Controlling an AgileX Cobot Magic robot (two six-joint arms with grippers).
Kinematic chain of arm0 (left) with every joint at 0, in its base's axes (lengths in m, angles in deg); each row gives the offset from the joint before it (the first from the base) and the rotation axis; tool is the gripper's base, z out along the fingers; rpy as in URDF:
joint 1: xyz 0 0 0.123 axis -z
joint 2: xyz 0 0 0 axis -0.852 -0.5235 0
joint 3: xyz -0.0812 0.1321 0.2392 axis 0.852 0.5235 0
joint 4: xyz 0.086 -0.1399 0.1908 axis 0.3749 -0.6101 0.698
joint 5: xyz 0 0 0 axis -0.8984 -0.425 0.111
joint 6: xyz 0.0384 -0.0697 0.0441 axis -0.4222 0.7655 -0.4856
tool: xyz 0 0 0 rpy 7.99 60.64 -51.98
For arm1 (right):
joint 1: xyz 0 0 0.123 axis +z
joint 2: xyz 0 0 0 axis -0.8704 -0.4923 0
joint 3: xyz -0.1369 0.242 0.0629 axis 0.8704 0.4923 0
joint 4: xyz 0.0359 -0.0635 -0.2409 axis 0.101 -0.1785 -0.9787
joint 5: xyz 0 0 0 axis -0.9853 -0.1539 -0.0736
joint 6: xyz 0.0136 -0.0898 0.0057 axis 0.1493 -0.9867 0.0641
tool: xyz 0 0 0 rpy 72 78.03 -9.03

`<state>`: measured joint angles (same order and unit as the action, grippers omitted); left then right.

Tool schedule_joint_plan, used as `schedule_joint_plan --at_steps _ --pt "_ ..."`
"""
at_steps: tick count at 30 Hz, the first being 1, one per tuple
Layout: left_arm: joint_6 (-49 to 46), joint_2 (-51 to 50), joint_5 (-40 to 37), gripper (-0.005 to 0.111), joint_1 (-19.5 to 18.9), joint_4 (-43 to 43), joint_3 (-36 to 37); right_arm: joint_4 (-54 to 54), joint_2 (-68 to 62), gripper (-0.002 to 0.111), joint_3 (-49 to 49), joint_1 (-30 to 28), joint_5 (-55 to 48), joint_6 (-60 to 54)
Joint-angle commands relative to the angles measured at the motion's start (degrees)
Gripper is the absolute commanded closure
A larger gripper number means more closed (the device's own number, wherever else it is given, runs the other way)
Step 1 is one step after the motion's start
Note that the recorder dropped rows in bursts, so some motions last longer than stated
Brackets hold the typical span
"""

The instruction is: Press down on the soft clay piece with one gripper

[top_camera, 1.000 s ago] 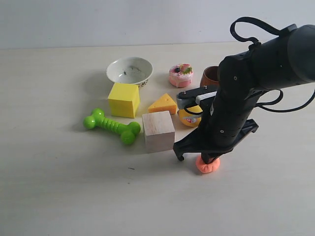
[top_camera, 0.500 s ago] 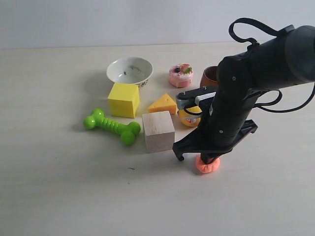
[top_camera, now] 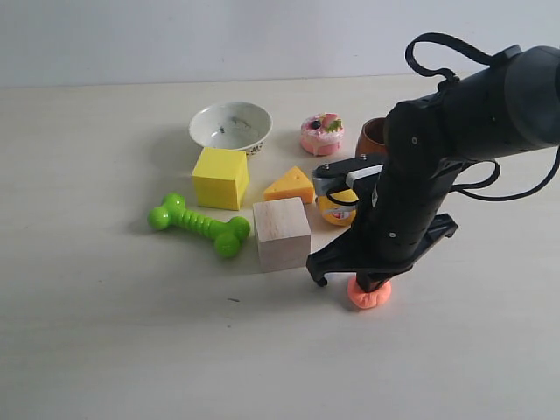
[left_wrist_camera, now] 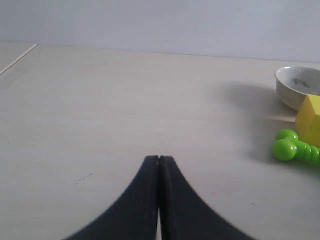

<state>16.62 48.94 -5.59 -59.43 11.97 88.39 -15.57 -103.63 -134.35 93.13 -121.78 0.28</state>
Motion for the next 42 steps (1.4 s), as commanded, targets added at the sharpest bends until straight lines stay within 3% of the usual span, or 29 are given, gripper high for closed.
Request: schedule_joint_plan --at_steps 1,7,18,20,24,36,42 --pt "-0.2 0.3 0.5 0.107 0.2 -0.3 0.1 -1.7 0.6 0.108 0.3 0.0 -1.3 0.4" --pt "-0.2 0.3 0.5 0.107 0.2 -0.3 0.1 -1.6 0.6 0.089 0.3 0.0 -1.6 0.7" --pt "-0.2 0.3 0.5 0.107 0.2 -0.3 0.1 -1.5 5.6 0.084 -1.0 0.0 -2.2 1.8" --pt "-0.2 0.3 0.5 0.107 0.2 -0.3 0.1 -1.5 5.7 0.086 -1.3 0.0 -2.6 1.8" --pt "-0.2 0.3 0.5 0.107 0.2 -0.3 0.1 -5.5 4.9 0.108 -1.3 0.0 -2.6 2.0" --pt "-0.2 0.3 0.5 0.107 0.2 -0.3 0.1 -4.8 3.2 0.108 -1.3 0.0 -1.9 2.2" --pt "-0.2 0.3 0.5 0.107 0.2 -0.3 0.1 -9.3 11.1 0.108 -1.2 0.0 0.1 6.3"
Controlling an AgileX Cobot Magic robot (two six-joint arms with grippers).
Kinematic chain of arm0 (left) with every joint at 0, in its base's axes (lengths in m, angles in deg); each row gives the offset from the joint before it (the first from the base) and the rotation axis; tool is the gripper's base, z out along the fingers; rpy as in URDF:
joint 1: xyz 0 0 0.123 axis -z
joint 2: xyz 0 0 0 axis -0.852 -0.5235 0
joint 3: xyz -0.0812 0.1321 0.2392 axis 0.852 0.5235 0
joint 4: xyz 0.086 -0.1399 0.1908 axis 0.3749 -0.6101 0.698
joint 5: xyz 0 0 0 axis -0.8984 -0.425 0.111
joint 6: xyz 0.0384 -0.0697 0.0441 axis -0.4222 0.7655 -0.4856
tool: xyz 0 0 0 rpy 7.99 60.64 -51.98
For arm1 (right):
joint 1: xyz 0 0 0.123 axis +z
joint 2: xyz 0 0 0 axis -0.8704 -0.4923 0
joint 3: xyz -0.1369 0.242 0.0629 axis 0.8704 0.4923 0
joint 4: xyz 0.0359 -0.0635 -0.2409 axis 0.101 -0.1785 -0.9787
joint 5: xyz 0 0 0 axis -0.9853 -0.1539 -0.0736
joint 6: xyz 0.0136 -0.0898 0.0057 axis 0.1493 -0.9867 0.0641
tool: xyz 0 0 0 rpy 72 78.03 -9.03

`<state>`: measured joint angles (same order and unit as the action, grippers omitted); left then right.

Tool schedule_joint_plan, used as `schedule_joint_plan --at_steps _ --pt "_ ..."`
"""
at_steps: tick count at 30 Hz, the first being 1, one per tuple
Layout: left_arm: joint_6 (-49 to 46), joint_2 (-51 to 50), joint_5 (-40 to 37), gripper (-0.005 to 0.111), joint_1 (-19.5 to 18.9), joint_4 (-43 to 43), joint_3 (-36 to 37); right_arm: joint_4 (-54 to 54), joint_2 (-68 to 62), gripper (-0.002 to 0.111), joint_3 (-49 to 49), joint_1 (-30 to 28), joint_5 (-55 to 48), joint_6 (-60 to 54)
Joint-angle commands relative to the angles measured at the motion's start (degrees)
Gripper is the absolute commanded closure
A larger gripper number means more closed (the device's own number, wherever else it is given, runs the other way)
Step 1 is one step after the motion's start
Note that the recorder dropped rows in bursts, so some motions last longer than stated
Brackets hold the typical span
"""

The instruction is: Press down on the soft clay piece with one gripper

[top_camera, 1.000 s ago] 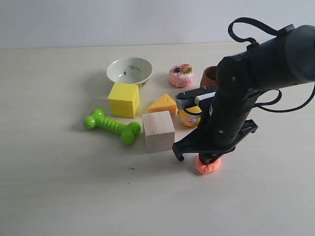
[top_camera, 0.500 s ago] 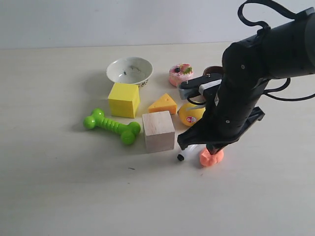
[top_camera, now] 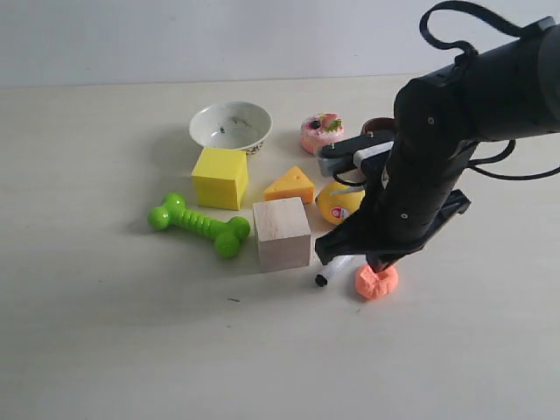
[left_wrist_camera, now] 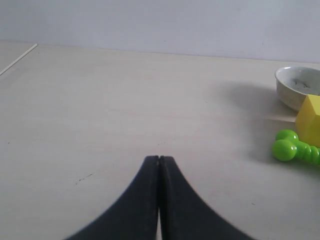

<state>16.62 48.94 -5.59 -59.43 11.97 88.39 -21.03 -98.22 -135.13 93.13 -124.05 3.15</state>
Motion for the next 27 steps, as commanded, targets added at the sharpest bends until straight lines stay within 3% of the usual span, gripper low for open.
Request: schedule_joint_plan --at_steps 1,7,15,27 --pt "-0.2 0.3 0.5 0.107 0.2 -0.3 0.1 -4.1 8.1 0.108 0.4 0.0 4.5 4.8" --pt "-0.2 0.3 0.5 0.107 0.2 -0.3 0.1 -4.0 22.8 0.108 9.7 0.0 19.0 8.4" --pt "-0.2 0.3 0.5 0.107 0.2 -0.3 0.1 -3.1 38.7 0.108 18.2 0.0 22.0 11.5" --pt "-0.2 0.3 0.5 0.107 0.2 -0.3 0.1 0.0 53.6 0.108 18.6 0.0 17.6 14.8"
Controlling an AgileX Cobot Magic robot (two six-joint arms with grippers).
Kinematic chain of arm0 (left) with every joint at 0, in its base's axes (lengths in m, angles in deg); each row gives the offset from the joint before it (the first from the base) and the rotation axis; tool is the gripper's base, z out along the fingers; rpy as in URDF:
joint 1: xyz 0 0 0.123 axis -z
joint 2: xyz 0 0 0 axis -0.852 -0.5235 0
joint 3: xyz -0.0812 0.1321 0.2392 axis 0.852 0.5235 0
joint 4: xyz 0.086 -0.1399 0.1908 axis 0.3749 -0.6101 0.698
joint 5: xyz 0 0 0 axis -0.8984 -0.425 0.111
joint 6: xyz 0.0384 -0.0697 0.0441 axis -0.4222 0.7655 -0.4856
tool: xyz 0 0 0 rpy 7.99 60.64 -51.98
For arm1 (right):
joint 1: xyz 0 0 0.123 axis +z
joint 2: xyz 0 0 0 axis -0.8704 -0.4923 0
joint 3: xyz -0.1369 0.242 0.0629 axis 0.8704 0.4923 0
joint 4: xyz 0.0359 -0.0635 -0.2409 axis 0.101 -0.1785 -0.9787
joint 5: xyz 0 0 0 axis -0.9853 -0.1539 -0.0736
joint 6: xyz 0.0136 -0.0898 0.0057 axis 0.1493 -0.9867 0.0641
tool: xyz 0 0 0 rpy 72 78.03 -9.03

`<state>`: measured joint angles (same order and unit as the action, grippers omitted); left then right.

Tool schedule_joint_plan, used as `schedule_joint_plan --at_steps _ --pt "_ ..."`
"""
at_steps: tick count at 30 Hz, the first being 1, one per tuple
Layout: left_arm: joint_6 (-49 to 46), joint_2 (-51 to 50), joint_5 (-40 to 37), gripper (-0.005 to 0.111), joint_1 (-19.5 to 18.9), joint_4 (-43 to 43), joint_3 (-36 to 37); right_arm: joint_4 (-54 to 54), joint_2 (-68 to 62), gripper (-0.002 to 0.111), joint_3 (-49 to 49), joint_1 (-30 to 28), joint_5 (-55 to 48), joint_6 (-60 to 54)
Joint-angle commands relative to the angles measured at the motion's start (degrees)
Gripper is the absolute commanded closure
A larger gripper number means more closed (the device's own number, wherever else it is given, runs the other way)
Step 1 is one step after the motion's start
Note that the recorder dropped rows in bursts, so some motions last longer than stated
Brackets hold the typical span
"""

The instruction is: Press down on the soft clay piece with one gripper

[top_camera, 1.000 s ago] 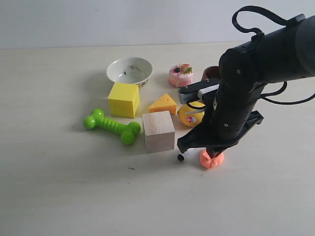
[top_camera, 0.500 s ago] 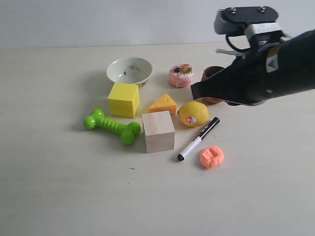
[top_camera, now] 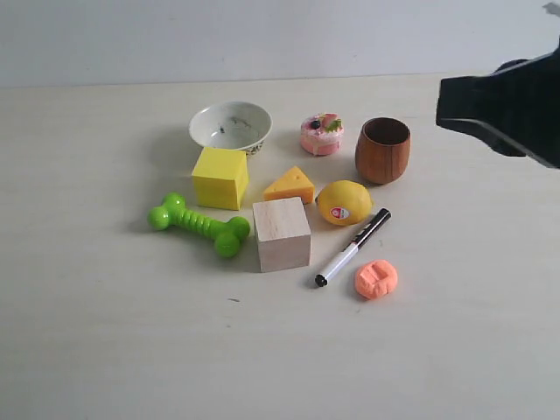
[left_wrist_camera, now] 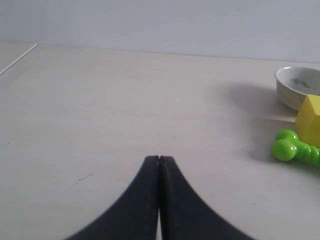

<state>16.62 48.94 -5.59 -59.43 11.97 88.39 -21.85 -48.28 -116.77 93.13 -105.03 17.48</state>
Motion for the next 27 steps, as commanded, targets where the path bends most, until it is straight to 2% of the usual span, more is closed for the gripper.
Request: schedule_joint_plan --at_steps 1,10,21,25,27 --pt "-0.2 0.3 0.5 0.107 0.2 -0.3 0.1 0.8 4.3 0.108 0.3 0.0 -1.3 0.4" --pt "-0.2 0.3 0.5 0.107 0.2 -0.3 0.1 -1.9 10.0 0.108 0.3 0.0 0.7 0.4" --pt "-0.2 0.3 0.5 0.107 0.2 -0.3 0.1 -12.6 14.6 0.108 0.3 0.0 -5.9 1.6" --pt "-0.2 0.3 0.5 0.107 0.2 -0.3 0.1 -20.4 16.8 0.108 0.3 -0.2 -9.4 7.6" --pt "-0.2 0.3 0.5 0.107 0.2 -0.3 0.1 -21.2 18.4 0.108 0.3 -2.6 -11.2 10.3"
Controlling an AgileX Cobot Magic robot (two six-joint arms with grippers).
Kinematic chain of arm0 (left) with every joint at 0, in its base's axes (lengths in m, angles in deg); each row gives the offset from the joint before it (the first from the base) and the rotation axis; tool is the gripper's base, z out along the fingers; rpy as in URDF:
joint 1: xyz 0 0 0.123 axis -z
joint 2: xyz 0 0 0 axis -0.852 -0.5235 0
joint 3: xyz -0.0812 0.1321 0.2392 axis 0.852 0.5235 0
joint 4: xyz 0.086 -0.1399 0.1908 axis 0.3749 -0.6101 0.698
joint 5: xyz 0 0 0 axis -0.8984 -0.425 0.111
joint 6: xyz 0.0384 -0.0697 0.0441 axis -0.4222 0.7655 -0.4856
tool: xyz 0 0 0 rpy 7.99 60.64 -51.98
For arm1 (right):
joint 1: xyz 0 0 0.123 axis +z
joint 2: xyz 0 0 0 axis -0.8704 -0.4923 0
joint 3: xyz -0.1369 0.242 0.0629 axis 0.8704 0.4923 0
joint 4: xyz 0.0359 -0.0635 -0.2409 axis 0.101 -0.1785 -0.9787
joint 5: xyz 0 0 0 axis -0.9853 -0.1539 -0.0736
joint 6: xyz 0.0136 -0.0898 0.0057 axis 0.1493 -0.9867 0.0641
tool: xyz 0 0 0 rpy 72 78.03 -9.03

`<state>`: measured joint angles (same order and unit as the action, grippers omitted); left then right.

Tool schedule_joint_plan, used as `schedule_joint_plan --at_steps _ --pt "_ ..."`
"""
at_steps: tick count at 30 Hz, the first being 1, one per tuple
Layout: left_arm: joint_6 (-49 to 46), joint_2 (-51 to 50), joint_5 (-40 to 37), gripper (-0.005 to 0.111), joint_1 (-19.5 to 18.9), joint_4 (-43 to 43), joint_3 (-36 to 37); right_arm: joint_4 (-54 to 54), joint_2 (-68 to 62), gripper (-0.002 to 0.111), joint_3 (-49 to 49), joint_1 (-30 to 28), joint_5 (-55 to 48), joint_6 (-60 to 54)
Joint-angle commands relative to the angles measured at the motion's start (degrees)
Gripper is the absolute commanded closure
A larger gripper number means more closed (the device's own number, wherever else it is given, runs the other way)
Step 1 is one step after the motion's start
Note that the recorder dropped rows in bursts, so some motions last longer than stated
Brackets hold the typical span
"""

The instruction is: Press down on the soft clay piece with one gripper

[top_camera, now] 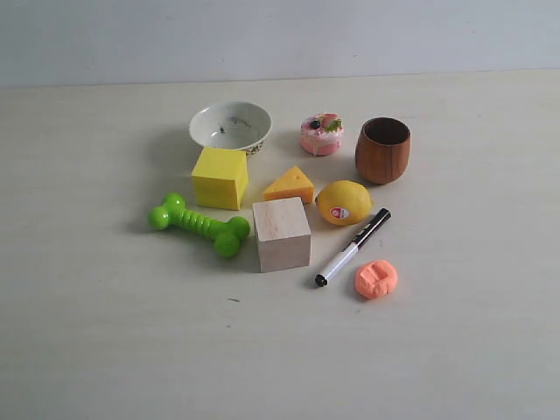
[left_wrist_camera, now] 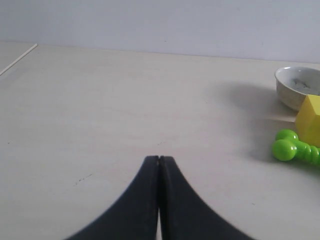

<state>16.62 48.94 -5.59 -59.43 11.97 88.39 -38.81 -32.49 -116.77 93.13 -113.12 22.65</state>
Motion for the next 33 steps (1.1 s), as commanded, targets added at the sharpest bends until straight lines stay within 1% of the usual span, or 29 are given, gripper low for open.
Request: schedule_joint_plan --at_steps 1,5,6,7,10,12,14,18,21,23,30,33 --pt "-0.2 0.3 0.5 0.107 0.2 -0.3 0.1 -4.1 3.1 0.108 0.3 -4.2 -3.7 5.3" --pt "-0.2 0.3 0.5 0.107 0.2 -0.3 0.1 -2.4 6.4 0.108 1.9 -14.6 -3.5 4.4" --pt "-0.2 0.3 0.5 0.107 0.2 -0.3 0.1 -2.1 7.6 0.108 3.0 -18.3 -3.2 3.9" --pt "-0.2 0.3 0.5 0.107 0.2 -0.3 0.1 -1.6 8.2 0.108 4.2 -20.2 -2.6 3.2" --pt "-0.2 0.3 0.5 0.107 0.2 -0.3 0.1 -0.2 12.0 0.108 8.3 -28.7 -0.5 0.5" --pt "-0.2 0.3 0.5 0.107 0.2 -0.3 0.1 0.1 15.0 0.108 11.4 -33.0 1.4 -1.9" --pt "-0.2 0.3 0.5 0.107 0.2 -0.3 0.1 0.1 18.4 0.108 14.3 -35.3 2.8 -3.5" --pt "-0.2 0.3 0.5 0.107 0.2 -0.3 0.1 -0.3 26.7 0.108 19.5 -37.4 3.9 -4.3" --pt "-0.2 0.3 0.5 0.107 0.2 -0.3 0.1 -0.1 31.9 0.108 22.0 -37.4 4.2 -4.3" --pt "-0.2 0.3 0.5 0.107 0.2 -0.3 0.1 -0.1 34.2 0.108 23.2 -37.4 6.2 -4.3" --pt "-0.2 0.3 0.5 0.107 0.2 -0.3 0.1 0.6 35.4 0.108 24.5 -37.3 10.8 -4.3" --pt "-0.2 0.3 0.5 0.107 0.2 -0.3 0.1 7.4 35.4 0.108 26.5 -37.3 15.3 -11.2"
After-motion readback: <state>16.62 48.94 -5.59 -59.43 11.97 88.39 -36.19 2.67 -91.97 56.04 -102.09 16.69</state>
